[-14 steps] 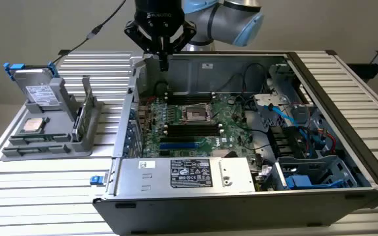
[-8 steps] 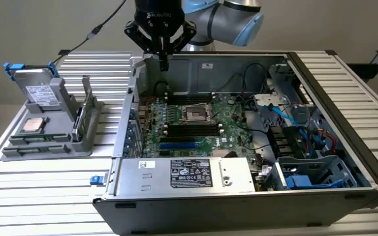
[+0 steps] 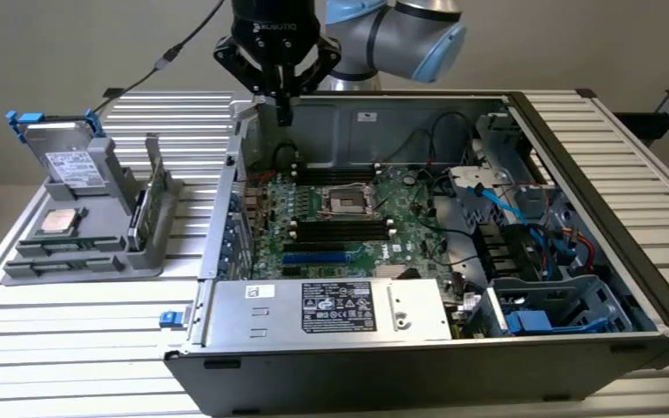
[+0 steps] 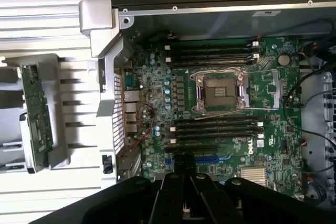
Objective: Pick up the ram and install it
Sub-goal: 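Reach for the ram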
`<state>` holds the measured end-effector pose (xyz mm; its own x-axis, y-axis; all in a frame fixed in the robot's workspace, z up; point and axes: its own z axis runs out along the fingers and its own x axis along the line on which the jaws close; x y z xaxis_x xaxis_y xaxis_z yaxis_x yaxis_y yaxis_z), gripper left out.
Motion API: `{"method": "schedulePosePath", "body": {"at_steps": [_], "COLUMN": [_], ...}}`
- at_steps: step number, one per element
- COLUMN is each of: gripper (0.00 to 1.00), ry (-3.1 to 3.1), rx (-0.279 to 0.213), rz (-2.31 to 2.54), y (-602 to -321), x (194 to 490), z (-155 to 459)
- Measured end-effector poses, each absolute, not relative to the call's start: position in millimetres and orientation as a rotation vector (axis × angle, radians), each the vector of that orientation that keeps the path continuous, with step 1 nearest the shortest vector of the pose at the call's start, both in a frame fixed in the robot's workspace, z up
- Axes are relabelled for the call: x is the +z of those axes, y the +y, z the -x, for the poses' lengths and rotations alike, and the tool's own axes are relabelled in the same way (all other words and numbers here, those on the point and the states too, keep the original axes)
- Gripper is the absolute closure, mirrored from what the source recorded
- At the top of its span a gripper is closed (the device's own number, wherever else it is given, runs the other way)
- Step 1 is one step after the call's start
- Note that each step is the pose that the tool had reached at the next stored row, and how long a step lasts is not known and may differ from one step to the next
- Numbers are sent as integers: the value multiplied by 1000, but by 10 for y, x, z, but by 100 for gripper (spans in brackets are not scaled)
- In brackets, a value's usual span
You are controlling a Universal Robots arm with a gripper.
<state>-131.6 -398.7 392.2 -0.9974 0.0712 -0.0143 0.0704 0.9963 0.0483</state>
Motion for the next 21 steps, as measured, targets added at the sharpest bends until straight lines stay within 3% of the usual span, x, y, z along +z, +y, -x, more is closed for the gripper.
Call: {"method": "schedulePosePath", "body": {"at_steps": [21], "gripper": [90], "ry": [3126], "rx": [75], "rz": [-111], "y": [-3947], "x": [3779], "z": [2273]}}
